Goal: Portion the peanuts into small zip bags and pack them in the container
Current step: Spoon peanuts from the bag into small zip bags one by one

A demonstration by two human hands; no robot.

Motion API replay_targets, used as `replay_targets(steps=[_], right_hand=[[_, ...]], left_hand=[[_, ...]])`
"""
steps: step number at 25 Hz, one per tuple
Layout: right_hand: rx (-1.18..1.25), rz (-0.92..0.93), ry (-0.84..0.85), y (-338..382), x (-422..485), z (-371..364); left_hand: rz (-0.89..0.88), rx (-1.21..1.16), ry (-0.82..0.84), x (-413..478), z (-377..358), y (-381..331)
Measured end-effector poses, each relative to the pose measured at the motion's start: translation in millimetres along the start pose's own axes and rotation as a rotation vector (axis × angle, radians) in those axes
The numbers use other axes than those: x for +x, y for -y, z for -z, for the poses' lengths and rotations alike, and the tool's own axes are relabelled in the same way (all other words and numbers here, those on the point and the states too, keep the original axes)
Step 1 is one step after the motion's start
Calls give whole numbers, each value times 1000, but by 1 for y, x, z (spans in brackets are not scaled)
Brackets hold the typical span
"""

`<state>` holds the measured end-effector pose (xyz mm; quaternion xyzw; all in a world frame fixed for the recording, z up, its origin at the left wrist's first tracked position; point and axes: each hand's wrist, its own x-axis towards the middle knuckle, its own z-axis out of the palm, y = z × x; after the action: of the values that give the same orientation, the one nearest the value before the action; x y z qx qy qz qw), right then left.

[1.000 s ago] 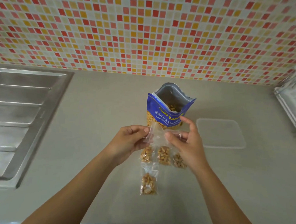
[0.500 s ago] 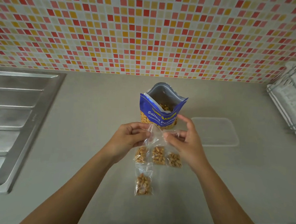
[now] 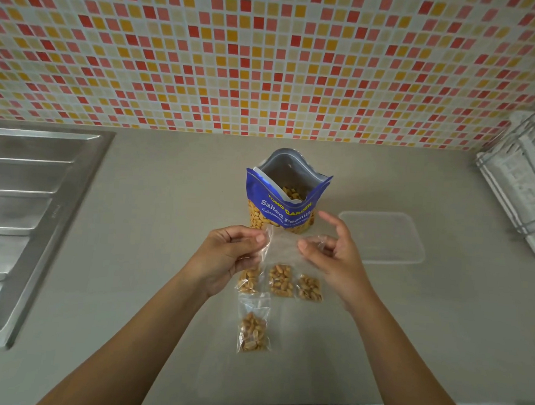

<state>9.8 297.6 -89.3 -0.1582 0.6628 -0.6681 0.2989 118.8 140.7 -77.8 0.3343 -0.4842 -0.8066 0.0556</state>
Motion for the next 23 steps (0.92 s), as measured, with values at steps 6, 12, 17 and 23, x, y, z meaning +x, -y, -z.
replay_targets(steps=[6,12,17,23], right_hand=[[-22,-31,14,-2,-1,3],[98,-62,-69,3,1,11],[-464,201,-230,-3,1,19],[-1009,542,87,-4,-10,25]], left_hand=[[-123,298,-105,2,0,-4],[-59,426,-45,2,-2,-16],[47,304,-14,3,-6,-15],[73,303,-90,6,-10,-11]])
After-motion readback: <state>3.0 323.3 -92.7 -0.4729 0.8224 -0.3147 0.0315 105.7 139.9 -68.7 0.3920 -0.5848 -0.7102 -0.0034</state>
